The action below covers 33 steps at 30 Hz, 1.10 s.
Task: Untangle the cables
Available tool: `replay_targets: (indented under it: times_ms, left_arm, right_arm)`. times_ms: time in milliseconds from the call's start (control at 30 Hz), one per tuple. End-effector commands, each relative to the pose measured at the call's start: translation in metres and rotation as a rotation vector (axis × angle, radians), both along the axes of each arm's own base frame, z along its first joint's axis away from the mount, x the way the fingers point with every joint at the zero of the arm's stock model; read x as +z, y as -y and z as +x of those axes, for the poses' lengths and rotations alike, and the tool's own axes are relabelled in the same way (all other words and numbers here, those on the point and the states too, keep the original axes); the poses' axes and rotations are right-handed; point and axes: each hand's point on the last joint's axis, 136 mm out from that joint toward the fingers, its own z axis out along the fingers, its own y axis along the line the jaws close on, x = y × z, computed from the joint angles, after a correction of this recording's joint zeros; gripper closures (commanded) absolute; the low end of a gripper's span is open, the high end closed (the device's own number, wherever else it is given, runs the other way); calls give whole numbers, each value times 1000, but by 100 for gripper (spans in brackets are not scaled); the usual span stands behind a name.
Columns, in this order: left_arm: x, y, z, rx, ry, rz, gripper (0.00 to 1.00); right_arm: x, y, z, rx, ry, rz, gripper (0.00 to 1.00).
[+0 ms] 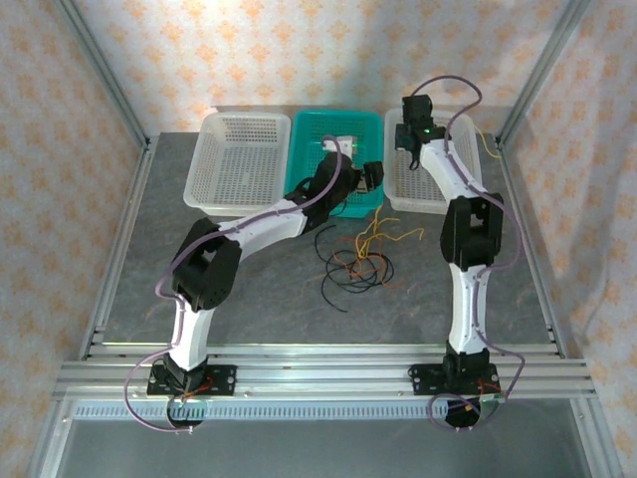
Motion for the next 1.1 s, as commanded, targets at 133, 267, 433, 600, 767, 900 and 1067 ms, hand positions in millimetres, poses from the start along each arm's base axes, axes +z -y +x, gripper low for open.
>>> replay_targets:
  times_ms: [133, 267, 433, 600, 767, 900, 1067]
  left_arm:
    - [3, 4, -8, 7, -7, -26, 22]
    - [3, -2, -14, 15, -7, -25, 23]
    - [7, -6, -21, 18, -5, -24, 23]
    - [9, -11, -31, 21, 6, 13, 22]
    - [24, -17, -48, 19, 32, 25, 23]
    - [28, -19, -64, 8, 43, 43, 23]
    - [26, -18, -87, -29, 54, 66, 23]
  right_arm:
    - [-31, -7, -4, 43, -121, -6, 100]
    - [-37, -13, -8, 86, -147, 5, 83]
    - [-26, -14, -12, 86, -137, 17, 60]
    - [2, -13, -18, 73, -90, 39, 54]
    - [35, -15, -31, 67, -18, 89, 54]
    - [56, -14, -49, 50, 31, 139, 54]
    - [89, -9, -80, 21, 142, 202, 55]
